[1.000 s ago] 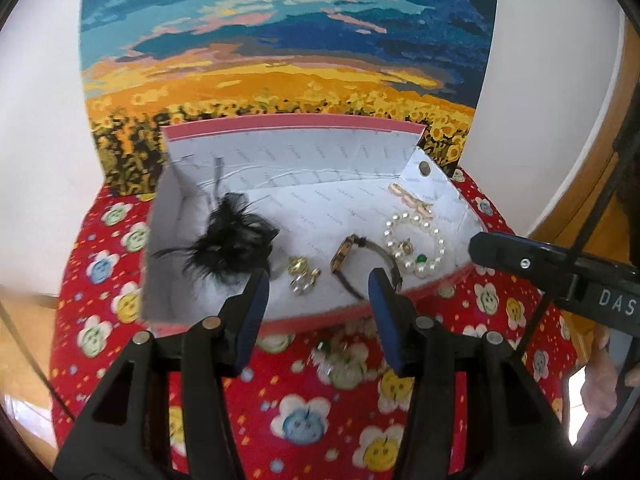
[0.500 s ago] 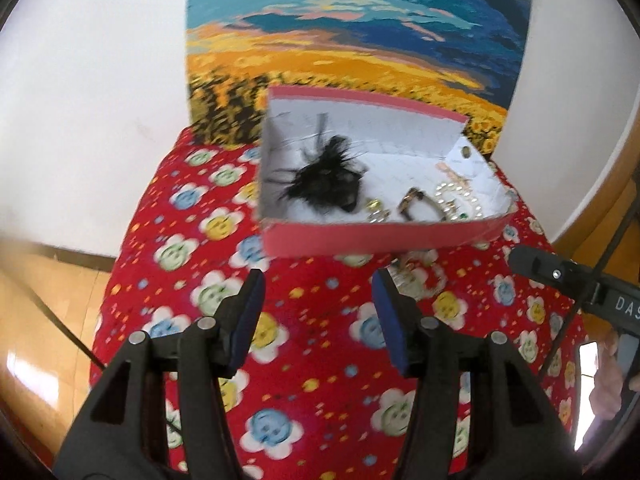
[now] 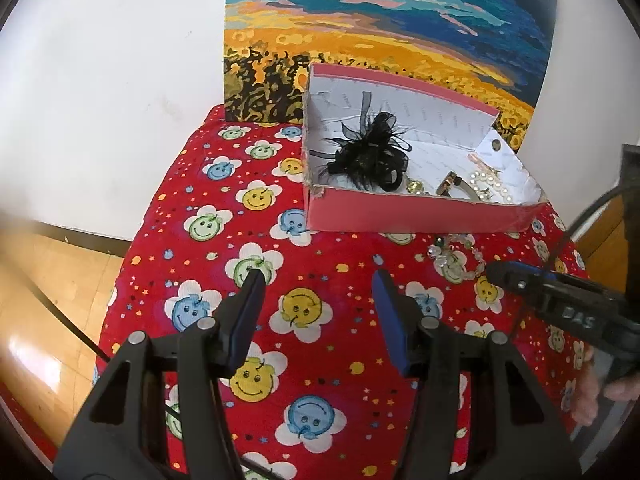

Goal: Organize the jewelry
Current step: 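Withdraw both grippers toward the green crystal bracelet on the bed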

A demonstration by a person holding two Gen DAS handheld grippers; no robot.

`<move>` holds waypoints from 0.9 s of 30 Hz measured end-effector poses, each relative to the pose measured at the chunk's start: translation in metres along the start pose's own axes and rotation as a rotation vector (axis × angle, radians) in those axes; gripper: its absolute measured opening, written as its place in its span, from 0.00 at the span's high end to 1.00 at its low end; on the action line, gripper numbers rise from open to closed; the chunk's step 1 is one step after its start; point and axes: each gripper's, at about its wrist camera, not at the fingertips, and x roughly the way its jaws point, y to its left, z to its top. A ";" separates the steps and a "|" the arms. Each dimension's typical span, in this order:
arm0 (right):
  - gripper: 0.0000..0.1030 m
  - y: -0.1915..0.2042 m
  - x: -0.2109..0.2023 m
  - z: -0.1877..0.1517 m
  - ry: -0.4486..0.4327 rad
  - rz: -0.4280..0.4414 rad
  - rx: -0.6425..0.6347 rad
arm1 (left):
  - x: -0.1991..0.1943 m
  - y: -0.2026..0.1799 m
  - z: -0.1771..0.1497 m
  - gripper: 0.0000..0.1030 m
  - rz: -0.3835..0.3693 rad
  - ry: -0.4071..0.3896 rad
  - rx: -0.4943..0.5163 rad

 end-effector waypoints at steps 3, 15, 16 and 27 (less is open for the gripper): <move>0.68 0.004 0.011 0.002 -0.004 -0.056 -0.028 | 0.002 0.003 -0.001 0.53 -0.009 0.005 -0.010; 0.87 0.026 0.034 0.004 -0.032 -0.177 -0.158 | 0.005 0.008 -0.003 0.53 -0.025 0.013 -0.022; 0.87 0.026 0.033 0.004 -0.029 -0.160 -0.144 | 0.006 0.008 -0.003 0.53 -0.025 0.016 -0.020; 0.91 0.021 -0.025 -0.013 -0.085 -0.041 -0.076 | -0.006 0.007 -0.006 0.52 -0.044 0.013 -0.022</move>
